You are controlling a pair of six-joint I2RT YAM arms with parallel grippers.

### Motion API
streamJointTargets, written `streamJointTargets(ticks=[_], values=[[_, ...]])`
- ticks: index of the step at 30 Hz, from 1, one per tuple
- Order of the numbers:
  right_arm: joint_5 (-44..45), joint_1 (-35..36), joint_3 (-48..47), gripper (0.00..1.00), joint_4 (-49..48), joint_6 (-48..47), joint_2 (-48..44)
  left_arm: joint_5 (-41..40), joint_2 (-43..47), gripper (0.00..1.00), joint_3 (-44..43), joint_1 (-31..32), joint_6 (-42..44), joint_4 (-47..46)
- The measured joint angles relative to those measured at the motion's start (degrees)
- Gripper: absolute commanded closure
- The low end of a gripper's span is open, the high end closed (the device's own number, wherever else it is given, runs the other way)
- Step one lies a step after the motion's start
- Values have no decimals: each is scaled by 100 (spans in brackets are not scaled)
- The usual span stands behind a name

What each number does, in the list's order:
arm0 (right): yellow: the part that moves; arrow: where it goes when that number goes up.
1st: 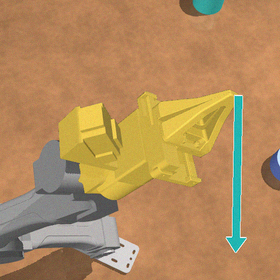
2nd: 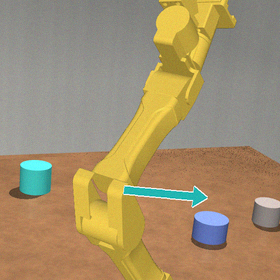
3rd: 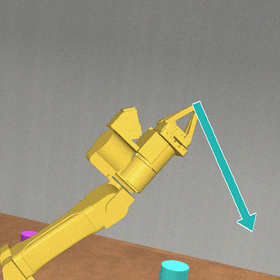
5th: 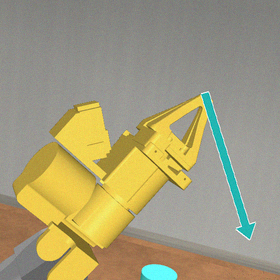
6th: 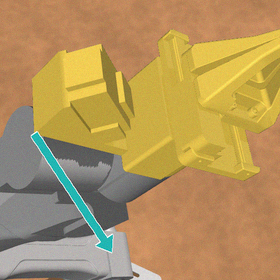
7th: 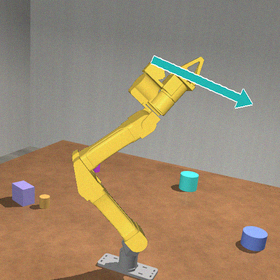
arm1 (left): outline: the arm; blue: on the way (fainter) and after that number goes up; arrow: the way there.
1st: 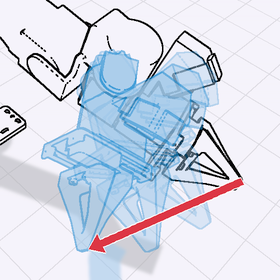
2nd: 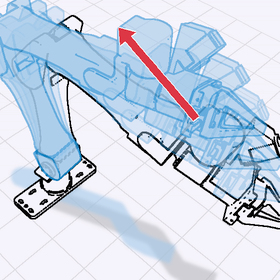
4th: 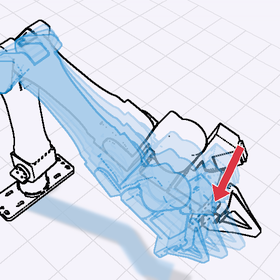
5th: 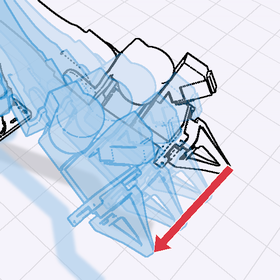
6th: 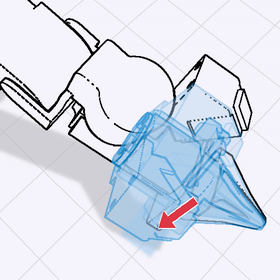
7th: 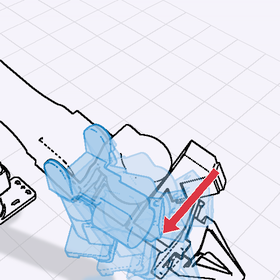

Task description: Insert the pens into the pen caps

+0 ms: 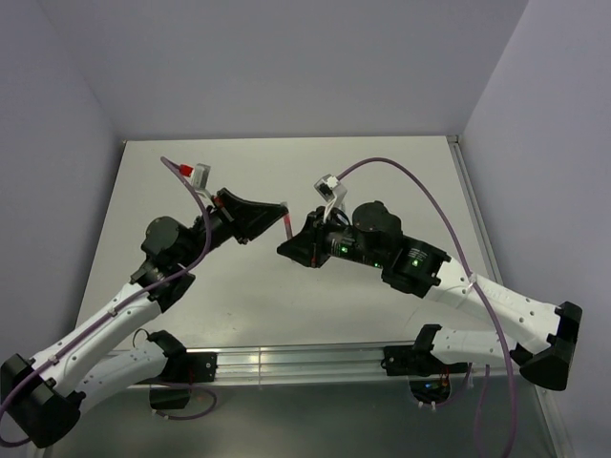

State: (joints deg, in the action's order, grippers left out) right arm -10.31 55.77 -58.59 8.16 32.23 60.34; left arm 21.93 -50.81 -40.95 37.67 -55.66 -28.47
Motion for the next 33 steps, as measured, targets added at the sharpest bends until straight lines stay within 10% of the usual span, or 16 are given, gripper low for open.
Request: streamJointTargets(ticks=[33], values=[[-1718,-999,-671,100,1263,-184,181,-2341,-63,100,28,1534,1128,-31]])
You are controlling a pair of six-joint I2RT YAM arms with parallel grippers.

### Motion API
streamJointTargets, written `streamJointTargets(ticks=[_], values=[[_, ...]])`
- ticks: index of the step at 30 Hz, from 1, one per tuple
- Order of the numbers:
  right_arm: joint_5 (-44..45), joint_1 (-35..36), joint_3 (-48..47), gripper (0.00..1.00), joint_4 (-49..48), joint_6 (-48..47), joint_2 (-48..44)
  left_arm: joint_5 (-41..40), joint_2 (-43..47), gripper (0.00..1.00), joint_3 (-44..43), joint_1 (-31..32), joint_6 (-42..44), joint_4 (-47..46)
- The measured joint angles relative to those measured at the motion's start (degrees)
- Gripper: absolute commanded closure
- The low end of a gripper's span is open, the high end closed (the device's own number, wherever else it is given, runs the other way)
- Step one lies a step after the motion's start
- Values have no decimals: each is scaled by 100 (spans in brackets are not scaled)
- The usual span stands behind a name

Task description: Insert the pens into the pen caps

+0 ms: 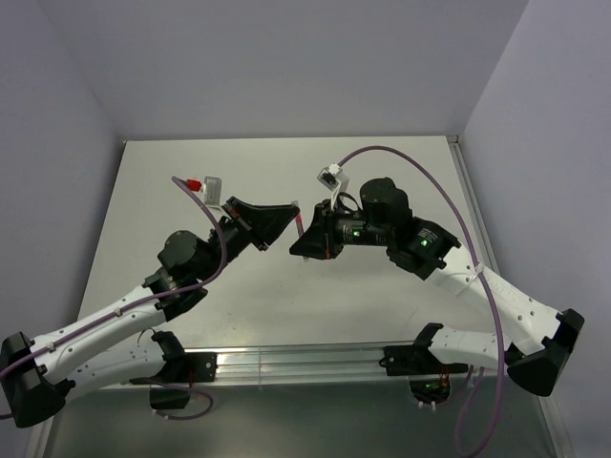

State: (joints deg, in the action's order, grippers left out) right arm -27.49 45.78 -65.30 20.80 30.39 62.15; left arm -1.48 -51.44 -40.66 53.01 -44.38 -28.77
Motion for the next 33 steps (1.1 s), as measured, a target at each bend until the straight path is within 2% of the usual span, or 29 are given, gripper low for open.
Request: streamJointTargets(ticks=[13,23,33], values=[[-387,-229,-317,100,374,-4,212,-509,-55,100,107,212,20,-275],[-509,-229,-317,100,142,15,195,-901,24,100,-378,380,240,494],[-210,-92,-251,100,-22,-13,37,-914,-2,100,-695,424,413,876]])
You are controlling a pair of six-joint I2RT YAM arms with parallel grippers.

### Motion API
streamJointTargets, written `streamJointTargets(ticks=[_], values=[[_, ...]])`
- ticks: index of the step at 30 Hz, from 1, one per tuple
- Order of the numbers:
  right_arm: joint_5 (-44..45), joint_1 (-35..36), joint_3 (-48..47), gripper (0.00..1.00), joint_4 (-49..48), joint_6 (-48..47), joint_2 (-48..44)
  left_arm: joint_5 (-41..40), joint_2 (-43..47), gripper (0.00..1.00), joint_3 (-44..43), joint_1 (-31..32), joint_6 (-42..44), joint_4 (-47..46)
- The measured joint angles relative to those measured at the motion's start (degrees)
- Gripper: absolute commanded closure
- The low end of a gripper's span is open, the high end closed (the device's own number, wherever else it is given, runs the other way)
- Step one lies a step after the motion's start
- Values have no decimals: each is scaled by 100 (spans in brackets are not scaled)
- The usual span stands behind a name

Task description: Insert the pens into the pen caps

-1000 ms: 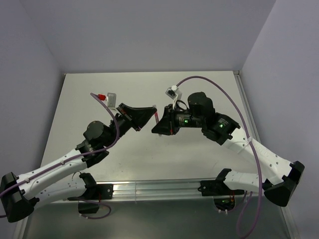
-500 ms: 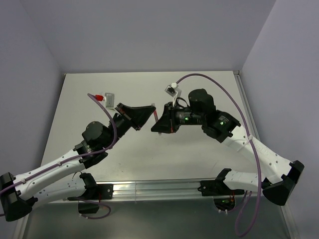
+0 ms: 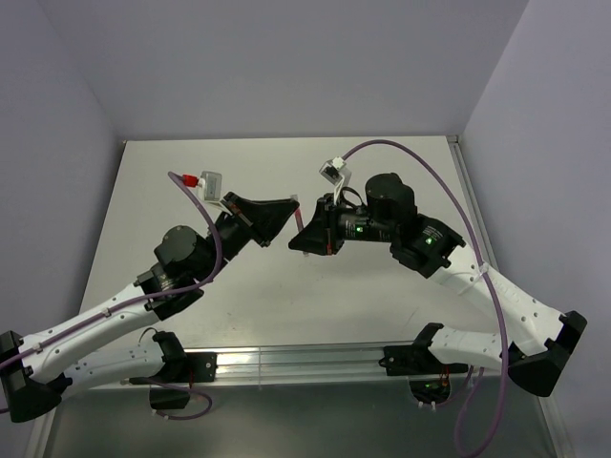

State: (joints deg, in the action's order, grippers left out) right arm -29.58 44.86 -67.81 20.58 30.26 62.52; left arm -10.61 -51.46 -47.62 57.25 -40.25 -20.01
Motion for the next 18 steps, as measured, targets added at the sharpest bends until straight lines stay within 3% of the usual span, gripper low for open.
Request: streamJointTargets(ticks=[3,9,18], values=[[48,31,0,99,0,-22,-2,15,-13,100,-44,0,33,66],[118,68,0,82,-4,-42,-7,20,-11,100,-103,-7,66,166],[341,76,0,70,-17,-52,-9,129,-11,100,-162,-66,197,229]])
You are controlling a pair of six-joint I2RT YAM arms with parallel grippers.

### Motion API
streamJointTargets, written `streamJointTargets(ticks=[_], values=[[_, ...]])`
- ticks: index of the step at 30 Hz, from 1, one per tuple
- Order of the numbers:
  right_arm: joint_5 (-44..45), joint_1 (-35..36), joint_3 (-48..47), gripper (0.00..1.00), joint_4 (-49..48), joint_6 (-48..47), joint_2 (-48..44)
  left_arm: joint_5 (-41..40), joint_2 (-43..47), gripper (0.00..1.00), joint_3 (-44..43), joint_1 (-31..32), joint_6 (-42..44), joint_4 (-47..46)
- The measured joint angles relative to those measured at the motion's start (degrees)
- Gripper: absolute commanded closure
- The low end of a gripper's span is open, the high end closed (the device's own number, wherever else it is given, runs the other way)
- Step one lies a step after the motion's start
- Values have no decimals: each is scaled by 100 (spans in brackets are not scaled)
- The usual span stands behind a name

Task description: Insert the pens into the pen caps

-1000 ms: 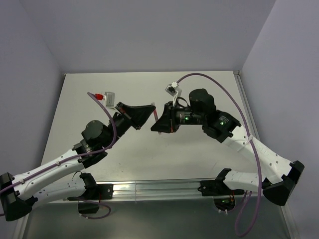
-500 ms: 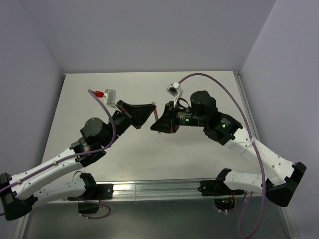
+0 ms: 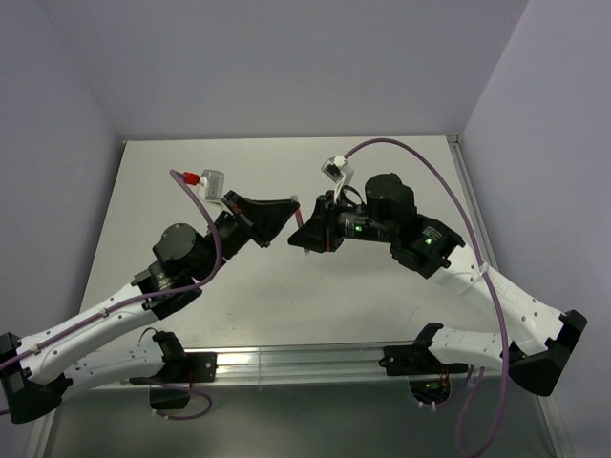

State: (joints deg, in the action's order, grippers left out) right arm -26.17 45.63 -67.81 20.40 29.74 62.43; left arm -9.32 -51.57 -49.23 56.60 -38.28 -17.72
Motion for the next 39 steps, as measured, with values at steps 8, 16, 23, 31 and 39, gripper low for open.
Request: streamJointTargets(ticks=[8,16,23,31,39], values=[[420,-50,2,63,-323,35,-2,387,-81,100,2,-57,101,275],[608,-55,87,48,-446,-11,-2,350,-254,100,-46,-278,90,393],[739,-50,315,43,-514,-142,-61,170,-614,100,-291,-619,122,686],[1947,-50,811,39,-133,-166,-988,-575,-1158,100,-476,-1097,472,723],[3257,-52,787,37,525,-83,-1360,-1001,-3222,100,-1259,-1331,457,933]])
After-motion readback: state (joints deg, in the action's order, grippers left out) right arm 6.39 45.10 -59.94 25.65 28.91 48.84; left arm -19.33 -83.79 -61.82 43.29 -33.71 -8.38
